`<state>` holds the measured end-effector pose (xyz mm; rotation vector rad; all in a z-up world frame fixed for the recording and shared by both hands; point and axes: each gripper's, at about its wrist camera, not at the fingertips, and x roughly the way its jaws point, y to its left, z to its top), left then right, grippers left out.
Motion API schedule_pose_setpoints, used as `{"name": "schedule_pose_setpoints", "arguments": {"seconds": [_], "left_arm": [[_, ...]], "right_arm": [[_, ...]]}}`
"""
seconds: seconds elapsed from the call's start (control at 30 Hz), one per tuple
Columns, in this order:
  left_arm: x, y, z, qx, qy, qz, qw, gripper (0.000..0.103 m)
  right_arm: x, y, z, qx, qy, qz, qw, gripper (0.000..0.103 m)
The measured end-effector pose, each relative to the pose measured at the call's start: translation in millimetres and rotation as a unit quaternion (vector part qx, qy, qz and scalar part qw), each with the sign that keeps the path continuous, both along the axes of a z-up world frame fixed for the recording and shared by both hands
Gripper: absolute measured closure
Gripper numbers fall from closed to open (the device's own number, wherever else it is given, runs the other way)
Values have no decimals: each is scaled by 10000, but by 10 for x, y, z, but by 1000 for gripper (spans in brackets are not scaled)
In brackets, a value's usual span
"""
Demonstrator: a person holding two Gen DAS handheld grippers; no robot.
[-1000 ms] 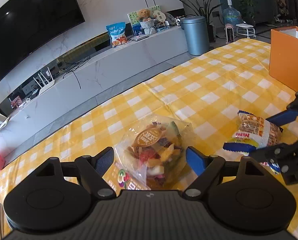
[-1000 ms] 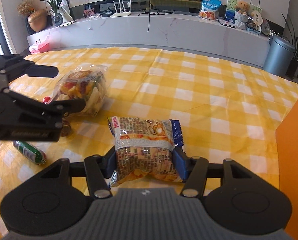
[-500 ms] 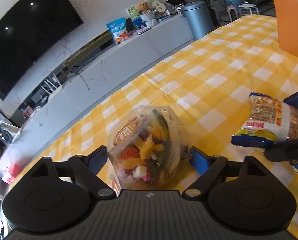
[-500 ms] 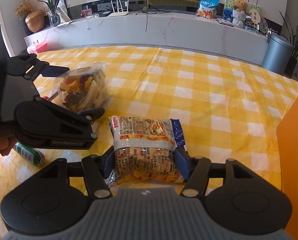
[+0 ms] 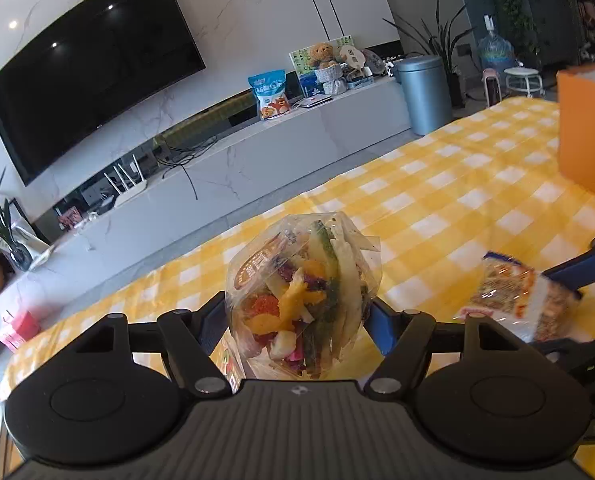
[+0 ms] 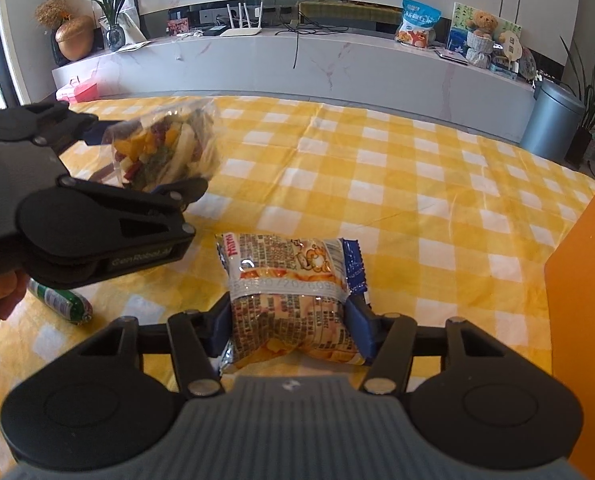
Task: Organize snacks
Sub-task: 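Carry both held bags over the orange box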
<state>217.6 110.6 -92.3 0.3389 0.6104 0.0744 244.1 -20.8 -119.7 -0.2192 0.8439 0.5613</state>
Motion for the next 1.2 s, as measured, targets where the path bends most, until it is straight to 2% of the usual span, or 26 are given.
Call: {"name": "schedule_pose_setpoints", "arguments": {"seconds": [0.13,0.3,0.57,0.7,0.83,1.2], "left_arm": [[-166,-36,173,-458,73,159,9988,21],[-456,-64,389,-1164,184,355,9924,21],[-860,-143,628,-1797,406,654,9807,21],[-1034,-239,750,-1981,405,670,9771,21],[-1159,-408,852,-1972,421,530,9780,21],[-1259,-1021,1054,-2039,360,-122,9783,21]], "right_arm": [[-82,-54,96,26,-83,48,10000,47],[-224,-181,243,19,-186,155,9997,48],[-496,-515,550,171,-268,164,9994,48],[-677,-719,686,298,-301,114,9990,48],[-859,-926,826,425,-423,53,9982,48],[-1248,-1546,1256,342,-1123,-210,9929,48]]}}
